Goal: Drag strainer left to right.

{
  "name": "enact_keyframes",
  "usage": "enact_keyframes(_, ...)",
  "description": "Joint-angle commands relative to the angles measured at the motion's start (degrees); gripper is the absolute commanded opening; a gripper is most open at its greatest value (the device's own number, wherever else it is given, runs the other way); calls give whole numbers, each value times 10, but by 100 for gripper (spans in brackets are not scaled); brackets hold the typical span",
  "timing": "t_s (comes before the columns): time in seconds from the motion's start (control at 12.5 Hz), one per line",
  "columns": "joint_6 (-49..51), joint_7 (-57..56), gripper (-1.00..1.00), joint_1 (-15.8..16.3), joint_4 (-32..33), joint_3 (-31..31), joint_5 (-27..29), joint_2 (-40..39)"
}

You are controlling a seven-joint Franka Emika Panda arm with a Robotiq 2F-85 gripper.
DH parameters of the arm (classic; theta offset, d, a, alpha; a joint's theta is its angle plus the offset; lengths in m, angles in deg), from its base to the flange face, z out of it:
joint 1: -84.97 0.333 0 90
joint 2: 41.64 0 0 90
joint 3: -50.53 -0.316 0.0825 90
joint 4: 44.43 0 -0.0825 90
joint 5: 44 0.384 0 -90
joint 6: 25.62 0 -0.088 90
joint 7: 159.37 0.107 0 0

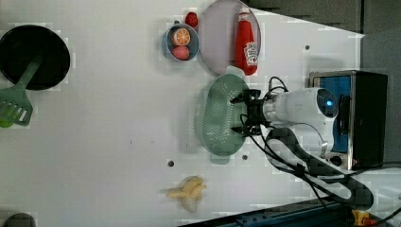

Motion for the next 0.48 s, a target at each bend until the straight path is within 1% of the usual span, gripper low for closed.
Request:
enact_keyframes(0.08,5,-72,100,-11,5,13,0,17)
enact_keyframes(0.48,3,-112,100,-14,9,59,0,17)
